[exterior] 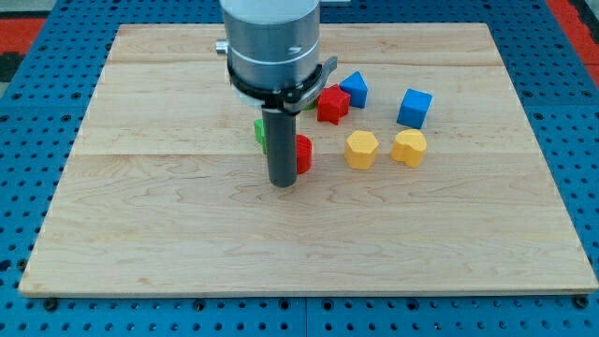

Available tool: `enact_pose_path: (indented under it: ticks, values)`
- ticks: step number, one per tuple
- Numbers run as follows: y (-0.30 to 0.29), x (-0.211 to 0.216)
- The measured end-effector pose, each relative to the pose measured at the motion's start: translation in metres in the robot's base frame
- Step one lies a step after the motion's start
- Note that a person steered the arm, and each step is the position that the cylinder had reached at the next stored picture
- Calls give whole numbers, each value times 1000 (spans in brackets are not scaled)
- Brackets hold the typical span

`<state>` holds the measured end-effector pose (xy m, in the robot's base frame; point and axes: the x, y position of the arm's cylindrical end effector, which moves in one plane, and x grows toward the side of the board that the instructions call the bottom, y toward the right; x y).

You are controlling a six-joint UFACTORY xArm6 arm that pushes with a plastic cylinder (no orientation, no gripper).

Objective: Slide the green star into the top side of the red circle

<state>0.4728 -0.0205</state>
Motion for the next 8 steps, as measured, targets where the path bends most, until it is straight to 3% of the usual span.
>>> enact_pose_path:
  ticks: [1, 2, 6, 8]
  values:
    - [1, -15]
    - [-6, 2]
    - [-57, -130]
    - [-14, -133]
